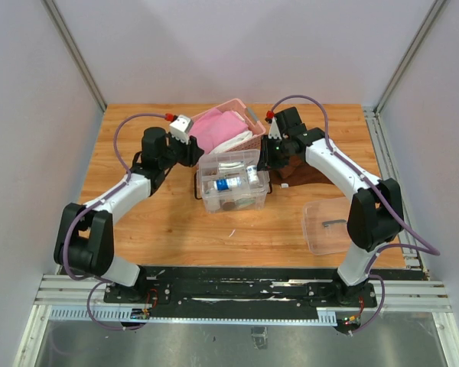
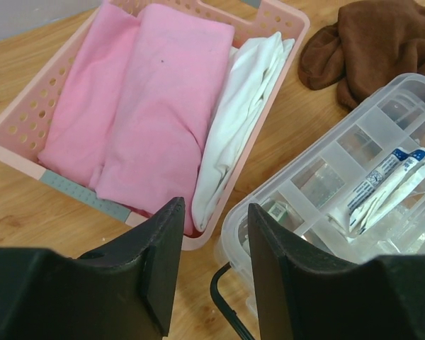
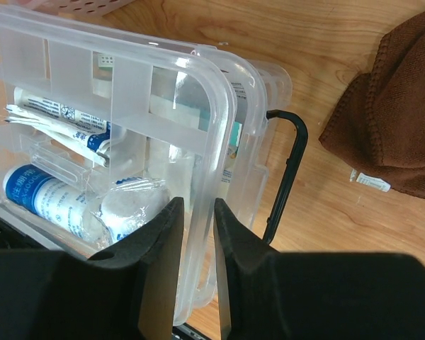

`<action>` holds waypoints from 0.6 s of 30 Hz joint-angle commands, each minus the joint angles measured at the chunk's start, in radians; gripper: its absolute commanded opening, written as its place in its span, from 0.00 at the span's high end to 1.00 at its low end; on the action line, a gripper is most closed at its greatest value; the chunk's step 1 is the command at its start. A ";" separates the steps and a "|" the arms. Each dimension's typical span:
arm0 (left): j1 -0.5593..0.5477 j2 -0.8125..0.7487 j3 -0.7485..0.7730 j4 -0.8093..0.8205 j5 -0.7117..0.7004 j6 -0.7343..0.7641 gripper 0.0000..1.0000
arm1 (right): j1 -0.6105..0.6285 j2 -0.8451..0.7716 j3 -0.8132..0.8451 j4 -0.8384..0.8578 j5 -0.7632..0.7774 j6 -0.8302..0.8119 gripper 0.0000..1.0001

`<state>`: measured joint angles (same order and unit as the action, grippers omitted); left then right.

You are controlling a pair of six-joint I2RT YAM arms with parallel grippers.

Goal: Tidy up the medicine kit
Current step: Place the medicine box compartment inside the medicine box.

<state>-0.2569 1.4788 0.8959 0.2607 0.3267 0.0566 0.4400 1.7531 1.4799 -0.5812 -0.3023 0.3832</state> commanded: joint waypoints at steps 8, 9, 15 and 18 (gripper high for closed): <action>-0.001 -0.119 -0.092 0.018 0.104 0.079 0.44 | -0.006 -0.030 0.009 -0.046 0.061 -0.071 0.75; -0.001 -0.130 -0.105 0.018 0.108 0.085 0.43 | -0.006 -0.032 0.007 -0.046 0.064 -0.073 0.74; -0.001 -0.181 -0.153 0.007 0.125 0.124 0.38 | -0.007 -0.039 0.009 -0.055 0.084 -0.089 0.74; -0.001 -0.201 -0.165 0.003 0.113 0.134 0.37 | -0.007 -0.048 0.012 -0.057 0.086 -0.100 0.74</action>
<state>-0.2569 1.3201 0.7444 0.2516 0.4290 0.1543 0.4400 1.7435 1.4799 -0.6067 -0.2531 0.3164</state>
